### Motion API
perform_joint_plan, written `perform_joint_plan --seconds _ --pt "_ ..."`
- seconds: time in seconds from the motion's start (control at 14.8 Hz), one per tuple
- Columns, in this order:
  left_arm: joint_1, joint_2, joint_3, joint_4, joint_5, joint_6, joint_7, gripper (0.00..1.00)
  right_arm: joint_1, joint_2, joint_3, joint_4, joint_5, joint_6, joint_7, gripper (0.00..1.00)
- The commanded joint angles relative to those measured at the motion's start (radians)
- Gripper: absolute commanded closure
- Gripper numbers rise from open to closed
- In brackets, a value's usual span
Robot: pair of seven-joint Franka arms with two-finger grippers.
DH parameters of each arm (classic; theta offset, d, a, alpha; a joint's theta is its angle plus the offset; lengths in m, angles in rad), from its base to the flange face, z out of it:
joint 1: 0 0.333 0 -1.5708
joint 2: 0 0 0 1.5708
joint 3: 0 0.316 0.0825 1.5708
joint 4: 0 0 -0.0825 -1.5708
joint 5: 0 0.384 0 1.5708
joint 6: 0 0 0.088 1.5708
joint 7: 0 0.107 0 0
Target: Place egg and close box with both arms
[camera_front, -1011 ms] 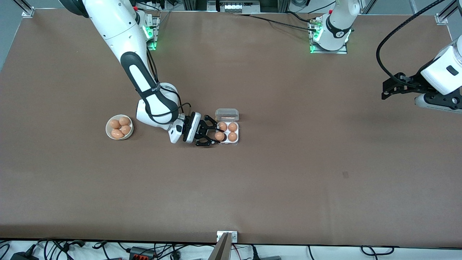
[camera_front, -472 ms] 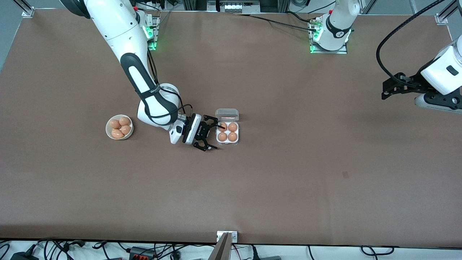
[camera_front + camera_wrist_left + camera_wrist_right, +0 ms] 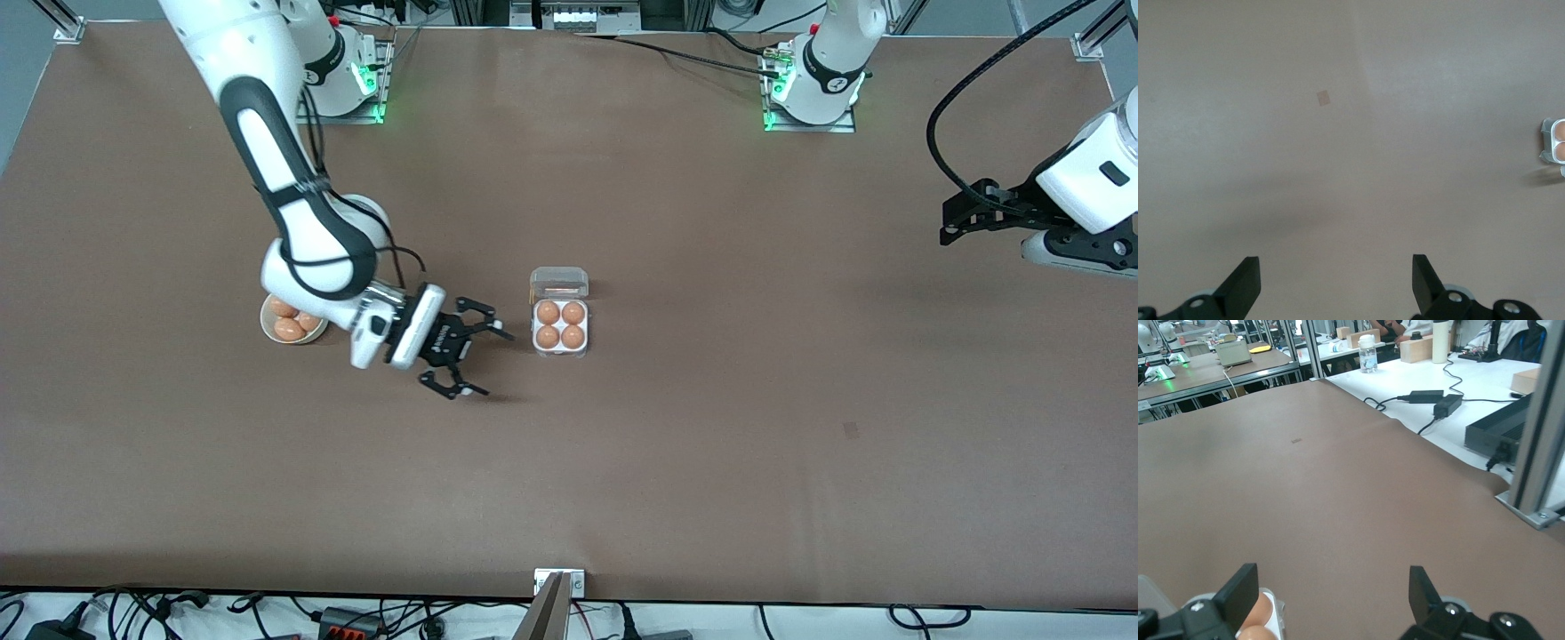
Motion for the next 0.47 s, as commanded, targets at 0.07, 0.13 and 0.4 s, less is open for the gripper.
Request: perform_joint_plan --seconds 0.07,0.13,0.4 --pt "0.004 -0.006 -0.008 0.008 0.010 -0.010 -0.019 0.00 -0.041 -0.181 0.016 -0.136 -0.123 0.020 0.247 0.00" --pt "0.003 -0.003 -0.008 0.013 0.015 -0.013 -0.009 0.00 -0.059 -0.216 0.016 -0.156 -0.166 0.018 0.301 0.00" --pt "-0.004 0.004 -0.009 0.016 0.014 -0.064 -0.012 0.00 -0.201 -0.298 0.016 -0.158 -0.490 -0.118 0.580 0.00"
